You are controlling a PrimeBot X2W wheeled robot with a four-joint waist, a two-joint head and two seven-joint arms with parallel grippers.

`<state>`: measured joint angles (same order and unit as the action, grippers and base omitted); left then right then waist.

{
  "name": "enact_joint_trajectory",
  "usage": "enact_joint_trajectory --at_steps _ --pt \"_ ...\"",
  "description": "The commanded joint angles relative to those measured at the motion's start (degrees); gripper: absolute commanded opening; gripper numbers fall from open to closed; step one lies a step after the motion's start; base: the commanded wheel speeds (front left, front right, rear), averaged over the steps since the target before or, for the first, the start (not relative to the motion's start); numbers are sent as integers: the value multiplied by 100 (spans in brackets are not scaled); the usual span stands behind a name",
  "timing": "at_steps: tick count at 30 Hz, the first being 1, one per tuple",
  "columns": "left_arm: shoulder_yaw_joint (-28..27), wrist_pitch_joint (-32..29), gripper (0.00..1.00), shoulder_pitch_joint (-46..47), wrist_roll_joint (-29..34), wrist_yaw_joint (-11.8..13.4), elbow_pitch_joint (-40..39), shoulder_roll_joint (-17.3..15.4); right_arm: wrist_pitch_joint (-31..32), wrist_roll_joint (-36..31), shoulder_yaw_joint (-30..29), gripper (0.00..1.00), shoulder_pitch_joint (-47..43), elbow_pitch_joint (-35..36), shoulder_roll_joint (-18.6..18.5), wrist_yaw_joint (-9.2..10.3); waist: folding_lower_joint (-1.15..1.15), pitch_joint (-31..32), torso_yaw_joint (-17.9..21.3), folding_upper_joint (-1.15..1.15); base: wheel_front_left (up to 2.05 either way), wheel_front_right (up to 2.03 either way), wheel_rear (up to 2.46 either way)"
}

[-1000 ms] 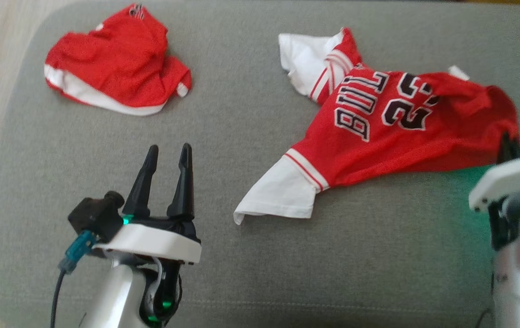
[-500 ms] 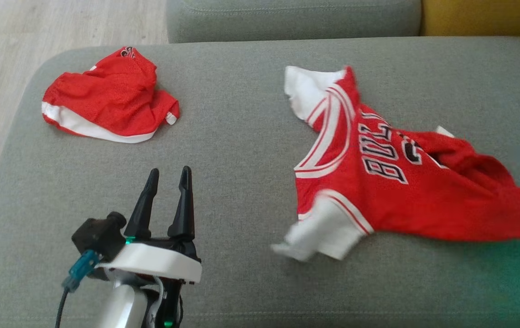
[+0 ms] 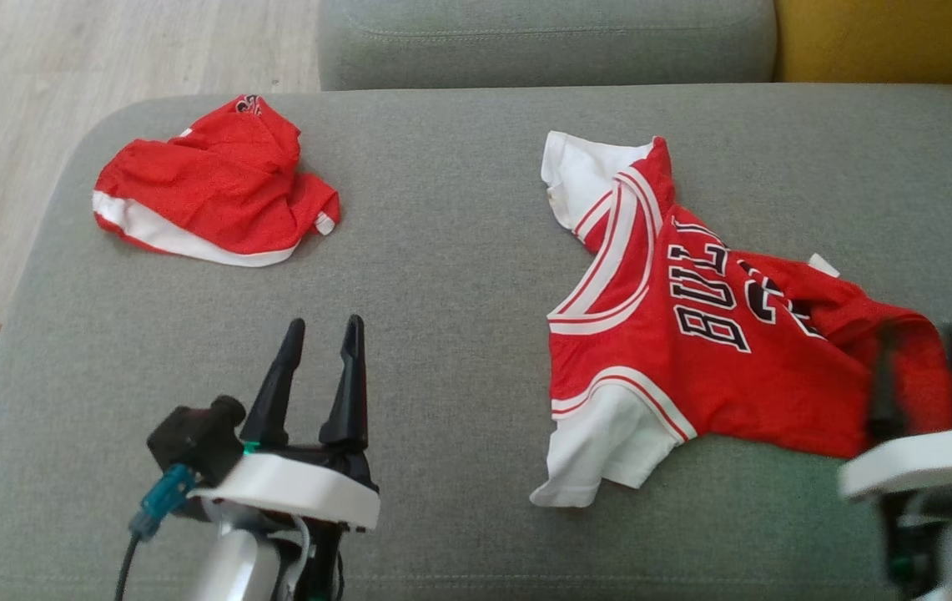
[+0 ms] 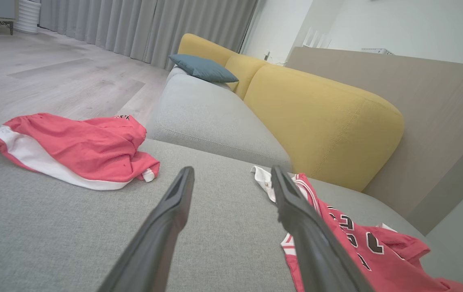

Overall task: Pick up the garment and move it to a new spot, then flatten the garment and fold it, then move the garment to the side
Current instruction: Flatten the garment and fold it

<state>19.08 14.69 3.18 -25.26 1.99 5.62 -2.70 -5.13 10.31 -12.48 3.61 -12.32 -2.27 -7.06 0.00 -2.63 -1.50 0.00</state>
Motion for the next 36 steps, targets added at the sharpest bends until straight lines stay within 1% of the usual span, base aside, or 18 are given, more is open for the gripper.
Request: enact_joint_trajectory --at_steps 1,4,6,8,10,11,14,17,19,24,30,34,35,36 --pt "-154 31 100 131 18 2 -168 -18 -63 2 250 100 20 217 -61 -43 0 -2 -16 0 0 0 0" --pt "-93 31 100 156 -9 11 -158 -18 -5 45 789 100 1 323 -61 -43 0 -21 -102 0 0 0 0" --pt "-62 31 100 182 -28 18 -162 -18 164 -11 1121 100 97 366 -61 -43 0 -47 -184 0 0 0 0" --pt "-45 31 100 209 -43 26 -161 -18 537 13 1465 100 242 317 -61 -43 0 -95 -288 0 0 0 0" --pt "-33 31 100 236 -63 30 -153 -18 908 -111 1869 100 458 263 -61 -43 0 -157 -419 0 0 0 0" --pt "-18 31 100 253 -75 24 -144 -18 1078 -82 2003 100 565 200 -61 -43 0 -192 -505 0 0 0 0" --pt "29 31 100 302 -136 16 -130 -18 1491 -376 2337 100 931 -68 -61 -43 0 -297 -772 0 0 0 0" --pt "81 31 100 350 -217 13 -118 -18 1836 -633 2386 100 1215 -457 -61 -43 0 -391 -1063 0 0 0 0" --pt "105 31 100 377 -278 22 -121 -18 2045 -805 2290 100 1351 -736 -61 -43 0 -451 -1243 0 0 0 0" --pt "97 31 100 419 -381 50 -125 -18 2291 -1245 1942 100 1571 -1212 -61 -43 0 -558 -1586 0 0 0 0" --pt "61 31 100 429 -402 34 -113 -18 2383 -1434 1657 100 1726 -1610 -61 -43 0 -636 -1770 0 0 0 0" --pt "55 31 100 465 -415 24 -123 -18 2578 -1488 1470 100 1776 -1872 -61 -43 0 -681 -1825 0 0 0 0" --pt "57 31 100 471 -418 24 -126 -18 2608 -1436 1460 67 1788 -1918 -61 -43 0 -685 -1834 0 0 0 0" --pt "58 31 100 473 -418 26 -129 -18 2615 -1388 1465 0 1800 -1952 -61 -43 0 -686 -1840 0 0 0 0"
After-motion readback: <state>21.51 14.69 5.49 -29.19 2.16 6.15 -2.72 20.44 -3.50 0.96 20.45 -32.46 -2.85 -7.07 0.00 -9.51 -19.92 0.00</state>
